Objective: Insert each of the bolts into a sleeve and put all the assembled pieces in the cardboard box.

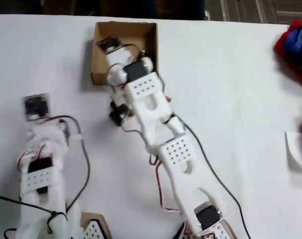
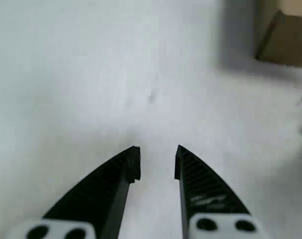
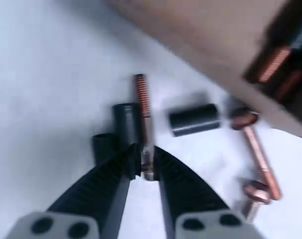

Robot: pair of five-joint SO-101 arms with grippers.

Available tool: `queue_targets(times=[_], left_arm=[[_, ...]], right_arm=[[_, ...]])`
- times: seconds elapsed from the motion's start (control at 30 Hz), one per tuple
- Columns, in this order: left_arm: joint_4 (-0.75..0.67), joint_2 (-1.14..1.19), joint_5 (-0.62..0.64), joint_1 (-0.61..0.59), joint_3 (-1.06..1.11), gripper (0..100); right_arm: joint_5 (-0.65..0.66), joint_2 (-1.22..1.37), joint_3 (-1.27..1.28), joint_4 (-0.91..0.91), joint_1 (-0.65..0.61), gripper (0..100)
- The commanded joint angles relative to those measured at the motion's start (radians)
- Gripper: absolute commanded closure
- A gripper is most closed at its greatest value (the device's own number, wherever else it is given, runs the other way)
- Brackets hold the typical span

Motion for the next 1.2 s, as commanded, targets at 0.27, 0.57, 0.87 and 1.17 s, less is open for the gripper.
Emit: queue_targets(times=[0.27,0.57,0.87,1.17], left_arm=[[-0.029,-0.008,0.092,-0.097,-0.025,86],[-0.029,-0.008,0.092,-0.097,-0.025,86],[-0.029,-0.008,0.092,-0.097,-0.025,86],[-0.029,-0.008,0.092,-0.097,-0.025,86]], right_arm=[[0.015,0.068,0.035,-0.093,-0.064,86.3],[0.015,0.156,0.035,-0.168,-0.056,91.5],[0.015,0.156,0.040,-0.156,-0.054,91.6],[0.015,0.156,0.043,-0.102,-0.058,88.3]])
